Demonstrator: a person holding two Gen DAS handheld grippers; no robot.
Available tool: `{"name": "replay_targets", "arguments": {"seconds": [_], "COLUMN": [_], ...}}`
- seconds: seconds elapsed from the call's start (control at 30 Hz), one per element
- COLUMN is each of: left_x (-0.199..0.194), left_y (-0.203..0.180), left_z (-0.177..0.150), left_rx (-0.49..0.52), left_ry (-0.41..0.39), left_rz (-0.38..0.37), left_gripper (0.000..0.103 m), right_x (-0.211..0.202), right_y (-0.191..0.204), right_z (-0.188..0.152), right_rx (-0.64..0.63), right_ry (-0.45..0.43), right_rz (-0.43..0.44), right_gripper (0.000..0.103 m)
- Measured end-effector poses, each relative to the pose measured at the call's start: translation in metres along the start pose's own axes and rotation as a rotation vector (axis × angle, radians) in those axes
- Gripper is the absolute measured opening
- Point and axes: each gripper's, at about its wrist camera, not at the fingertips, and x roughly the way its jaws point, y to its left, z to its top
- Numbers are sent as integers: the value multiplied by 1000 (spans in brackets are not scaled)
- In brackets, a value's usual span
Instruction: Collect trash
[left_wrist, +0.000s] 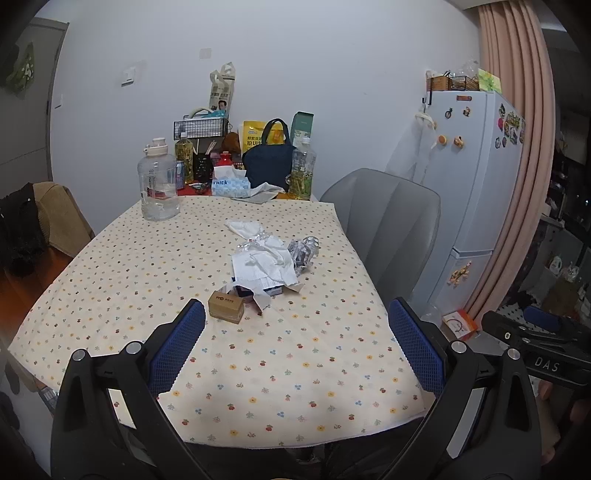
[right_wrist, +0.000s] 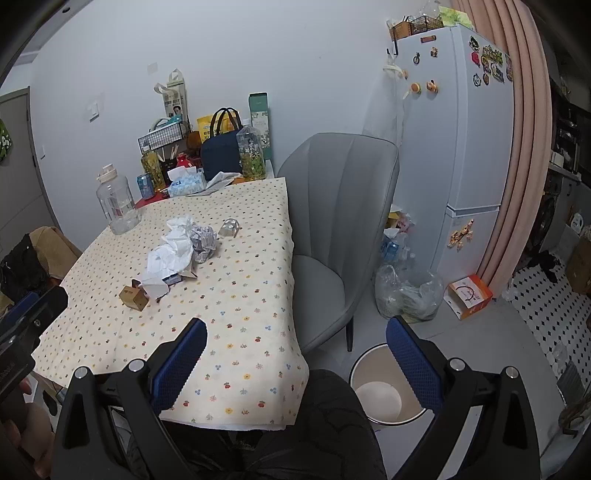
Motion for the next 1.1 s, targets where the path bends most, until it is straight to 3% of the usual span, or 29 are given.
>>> {"name": "replay_targets", "arguments": {"seconds": [1.1], "left_x": [-1], "left_y": [4], "left_z": [-4], "left_rx": [-13], "left_ry": [-12], "left_rz": [-2], "left_gripper": [98], "right_x": [2], "right_y": [5], "right_z": [-1], "right_rx": [-27], "right_ry": [-25], "right_rz": [-6], "right_gripper": [95]}}
